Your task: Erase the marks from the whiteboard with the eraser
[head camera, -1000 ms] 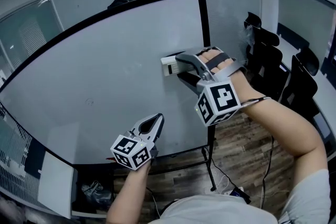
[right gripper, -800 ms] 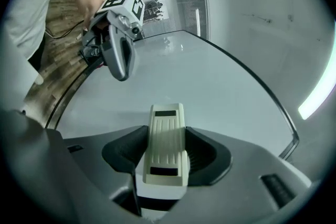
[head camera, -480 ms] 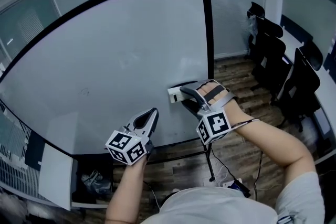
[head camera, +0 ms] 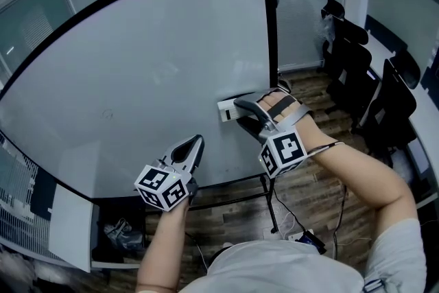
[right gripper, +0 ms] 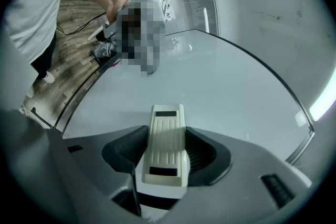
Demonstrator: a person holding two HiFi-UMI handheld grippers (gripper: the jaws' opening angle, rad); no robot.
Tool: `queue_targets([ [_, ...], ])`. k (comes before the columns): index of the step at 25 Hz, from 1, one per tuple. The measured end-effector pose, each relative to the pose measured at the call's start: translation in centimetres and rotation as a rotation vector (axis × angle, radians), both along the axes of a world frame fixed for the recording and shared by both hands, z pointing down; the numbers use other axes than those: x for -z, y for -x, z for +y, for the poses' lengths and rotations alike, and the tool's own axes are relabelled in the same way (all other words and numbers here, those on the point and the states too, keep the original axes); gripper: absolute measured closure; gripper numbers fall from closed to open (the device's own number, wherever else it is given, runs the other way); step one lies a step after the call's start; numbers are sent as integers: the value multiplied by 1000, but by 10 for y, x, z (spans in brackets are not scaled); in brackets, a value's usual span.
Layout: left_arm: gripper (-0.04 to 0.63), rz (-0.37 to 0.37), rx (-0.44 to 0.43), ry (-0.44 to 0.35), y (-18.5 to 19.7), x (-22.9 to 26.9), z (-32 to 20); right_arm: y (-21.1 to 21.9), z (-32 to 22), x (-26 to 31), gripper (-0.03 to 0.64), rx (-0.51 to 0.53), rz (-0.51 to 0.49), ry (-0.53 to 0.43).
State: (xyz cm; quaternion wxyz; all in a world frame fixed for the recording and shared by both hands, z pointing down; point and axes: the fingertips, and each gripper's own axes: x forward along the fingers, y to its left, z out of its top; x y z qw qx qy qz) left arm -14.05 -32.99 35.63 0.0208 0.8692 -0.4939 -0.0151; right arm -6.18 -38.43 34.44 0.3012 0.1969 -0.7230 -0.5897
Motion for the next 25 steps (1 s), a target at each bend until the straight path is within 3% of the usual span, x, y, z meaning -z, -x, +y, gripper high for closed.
queue_targets([
  [15,588,-6,-26,-23,-9,15,-2,12,4,234,383,45,-98,-148],
  [25,588,-12,-6,-38,7,24,8,13,9,318,383,12,-169,-195],
])
